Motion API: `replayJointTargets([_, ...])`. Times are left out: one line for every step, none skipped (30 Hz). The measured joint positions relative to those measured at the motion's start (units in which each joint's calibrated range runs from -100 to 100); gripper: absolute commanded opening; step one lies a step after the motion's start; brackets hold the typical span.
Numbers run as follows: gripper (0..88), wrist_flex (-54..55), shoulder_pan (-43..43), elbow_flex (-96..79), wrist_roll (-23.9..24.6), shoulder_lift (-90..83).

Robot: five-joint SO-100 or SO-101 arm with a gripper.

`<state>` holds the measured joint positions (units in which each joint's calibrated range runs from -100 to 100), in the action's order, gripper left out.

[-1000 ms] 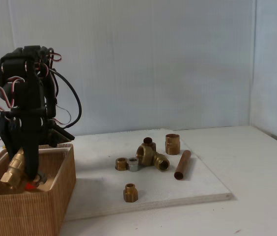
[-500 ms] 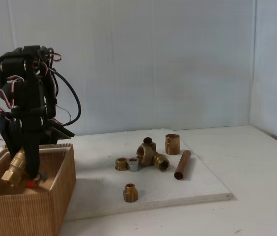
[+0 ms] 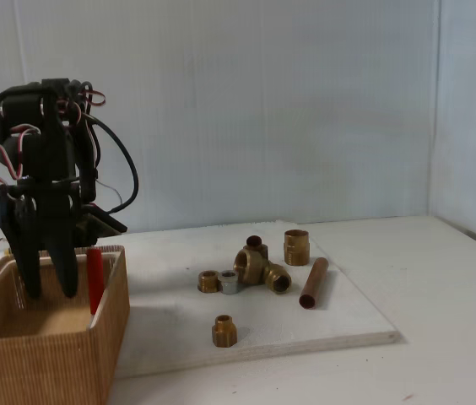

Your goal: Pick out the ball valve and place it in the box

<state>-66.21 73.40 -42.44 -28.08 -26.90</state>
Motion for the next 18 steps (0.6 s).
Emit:
replayJointTargets([27.5,0.0,0.0,0.0,0.0,0.0])
replayJointTargets([27.5,0.0,0.0,0.0,0.1,0.0])
replayJointTargets([27.5,0.0,0.0,0.0,0.1,0.0])
replayJointTargets([27.5,0.0,0.0,0.0,0.0,0.0])
replayJointTargets([27.5,0.0,0.0,0.0,0.0,0.0])
replayJointTargets([27.5,0.0,0.0,0.0,0.0,0.0])
replayJointTargets([27.6,0.0,0.0,0.0,0.0,0.0])
replayJointTargets([27.8,0.0,0.0,0.0,0.0,0.0])
replayJointTargets([27.8,0.0,0.0,0.0,0.0,0.0])
replayJointTargets([27.9,0.0,0.0,0.0,0.0,0.0])
replayJointTargets([27.9,-0.1,0.0,0.0,0.0,0.0])
replayJointTargets([27.9,-0.8,-0.1,0.3,0.2,0.0])
replayJointTargets([27.9,-1.9,-0.7,1.0,0.1,0.0])
replayJointTargets([28.0,-3.3,-1.2,2.1,0.3,-0.1])
replayJointTargets([28.0,-5.0,-1.9,3.4,0.3,-0.3])
replayJointTargets([28.0,-7.0,-2.4,4.8,0.3,-0.8])
replayJointTargets([28.0,-9.0,-2.7,6.1,0.3,-1.5])
replayJointTargets([28.0,-11.1,-2.8,7.4,0.3,-2.4])
